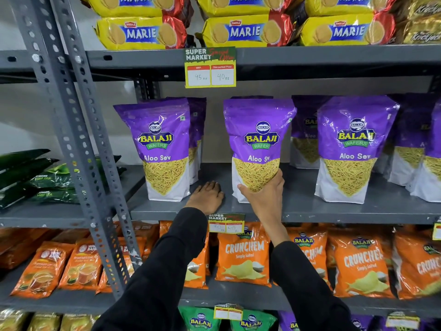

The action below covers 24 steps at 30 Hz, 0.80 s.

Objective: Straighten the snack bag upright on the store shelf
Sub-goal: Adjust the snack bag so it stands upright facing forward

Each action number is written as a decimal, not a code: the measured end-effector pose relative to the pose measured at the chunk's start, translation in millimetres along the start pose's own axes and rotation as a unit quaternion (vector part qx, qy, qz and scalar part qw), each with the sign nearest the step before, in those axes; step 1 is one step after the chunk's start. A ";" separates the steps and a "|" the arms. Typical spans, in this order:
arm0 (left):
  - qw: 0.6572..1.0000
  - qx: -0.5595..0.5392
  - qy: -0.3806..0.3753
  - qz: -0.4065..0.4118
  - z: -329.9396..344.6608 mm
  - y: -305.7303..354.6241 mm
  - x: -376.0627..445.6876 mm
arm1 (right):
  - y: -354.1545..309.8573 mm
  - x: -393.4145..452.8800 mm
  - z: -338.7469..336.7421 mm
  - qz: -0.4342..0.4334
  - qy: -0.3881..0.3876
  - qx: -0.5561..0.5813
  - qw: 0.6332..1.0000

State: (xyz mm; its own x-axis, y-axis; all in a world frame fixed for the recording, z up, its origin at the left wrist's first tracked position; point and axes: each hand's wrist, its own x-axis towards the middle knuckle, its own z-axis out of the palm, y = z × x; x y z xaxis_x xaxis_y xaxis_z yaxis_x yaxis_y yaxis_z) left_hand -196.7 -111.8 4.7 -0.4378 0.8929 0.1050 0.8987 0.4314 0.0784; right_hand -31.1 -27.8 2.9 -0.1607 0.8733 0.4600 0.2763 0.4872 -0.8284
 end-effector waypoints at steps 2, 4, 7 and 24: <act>1.000 0.011 -0.004 0.003 0.0 0.2 -0.3 | 1.5 1.2 0.0 -0.006 -0.002 -0.001 1.000; 1.000 0.020 -0.008 0.005 -0.7 0.8 -0.2 | 2.5 2.2 0.6 -0.012 -0.001 -0.007 1.000; 1.000 0.020 -0.010 0.004 -2.7 1.5 -0.6 | 2.1 2.5 2.8 -0.014 0.002 -0.020 1.000; 0.998 0.050 -0.028 0.011 -4.1 1.8 -4.0 | 5.0 1.4 7.3 -0.020 -0.007 -0.077 0.997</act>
State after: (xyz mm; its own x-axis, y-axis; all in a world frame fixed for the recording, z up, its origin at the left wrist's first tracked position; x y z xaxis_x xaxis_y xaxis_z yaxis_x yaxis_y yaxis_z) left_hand -193.5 -115.1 8.5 -0.4193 0.9066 0.0489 0.9070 0.4206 -0.0223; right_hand -36.9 -24.1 -2.9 -0.1874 0.8530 0.4871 0.4121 0.5184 -0.7493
